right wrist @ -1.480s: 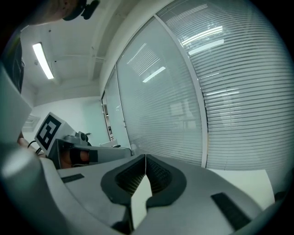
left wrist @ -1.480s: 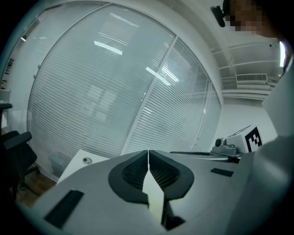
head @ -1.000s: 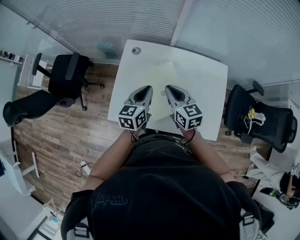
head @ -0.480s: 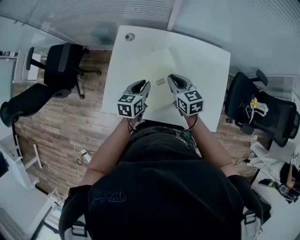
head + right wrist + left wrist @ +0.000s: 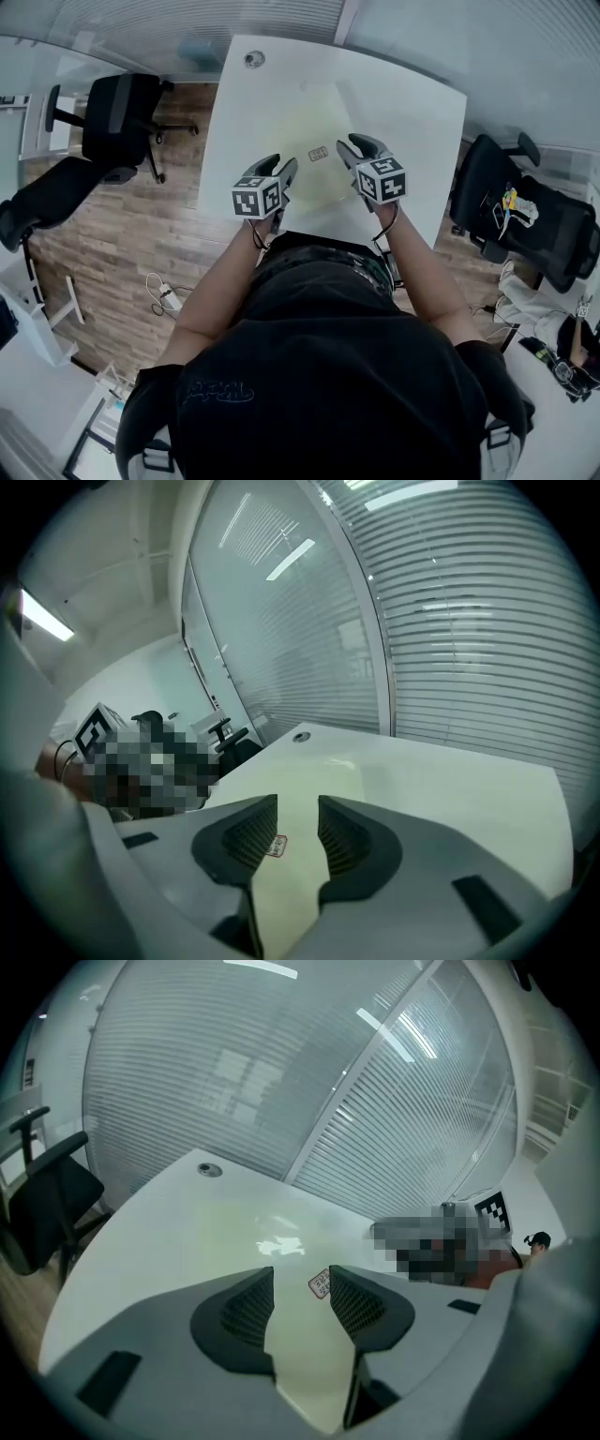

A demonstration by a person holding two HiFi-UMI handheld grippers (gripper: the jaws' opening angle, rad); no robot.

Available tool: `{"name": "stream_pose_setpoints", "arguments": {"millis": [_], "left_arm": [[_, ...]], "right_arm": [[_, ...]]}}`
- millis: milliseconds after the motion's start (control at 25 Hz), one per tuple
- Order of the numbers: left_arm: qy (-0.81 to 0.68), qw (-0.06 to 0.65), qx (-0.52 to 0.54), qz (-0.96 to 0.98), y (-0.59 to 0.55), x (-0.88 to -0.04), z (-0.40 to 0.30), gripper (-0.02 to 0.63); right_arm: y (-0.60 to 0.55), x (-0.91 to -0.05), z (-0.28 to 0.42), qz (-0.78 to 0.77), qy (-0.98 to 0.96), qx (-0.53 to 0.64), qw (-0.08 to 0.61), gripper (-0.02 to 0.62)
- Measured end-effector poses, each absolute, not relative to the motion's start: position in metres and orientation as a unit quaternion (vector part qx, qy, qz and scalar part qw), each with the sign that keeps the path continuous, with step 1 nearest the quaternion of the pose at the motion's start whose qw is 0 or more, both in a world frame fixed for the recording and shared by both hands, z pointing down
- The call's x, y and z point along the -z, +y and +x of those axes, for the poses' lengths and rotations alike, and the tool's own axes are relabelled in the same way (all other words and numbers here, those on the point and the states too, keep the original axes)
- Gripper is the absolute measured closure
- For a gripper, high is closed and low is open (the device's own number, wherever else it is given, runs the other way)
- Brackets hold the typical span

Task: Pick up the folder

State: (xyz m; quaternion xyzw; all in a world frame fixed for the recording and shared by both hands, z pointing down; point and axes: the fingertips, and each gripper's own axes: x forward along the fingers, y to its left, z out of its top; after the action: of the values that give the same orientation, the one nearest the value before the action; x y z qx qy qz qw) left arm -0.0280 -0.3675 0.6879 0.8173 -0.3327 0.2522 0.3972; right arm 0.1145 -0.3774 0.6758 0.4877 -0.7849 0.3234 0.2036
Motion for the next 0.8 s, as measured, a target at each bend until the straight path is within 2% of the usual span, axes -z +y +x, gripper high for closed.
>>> {"name": "stream_pose_setpoints", "arguments": {"millis": [400,800], "left_arm": [[-0.357,0.432,-0.273,0.782,-0.371,-0.721,-0.038,0.380],[-0.388,0.443,-0.288,0.756,-0.374,-0.740,-0.052,0.327]], "right_arm": [[-0.382,-0.716,0.120,0.442,-0.782,-0.370,0.236,0.347],[-0.384,-0.734,0.137,0.443,-0.772,-0.386,0.243,0.313]]}}
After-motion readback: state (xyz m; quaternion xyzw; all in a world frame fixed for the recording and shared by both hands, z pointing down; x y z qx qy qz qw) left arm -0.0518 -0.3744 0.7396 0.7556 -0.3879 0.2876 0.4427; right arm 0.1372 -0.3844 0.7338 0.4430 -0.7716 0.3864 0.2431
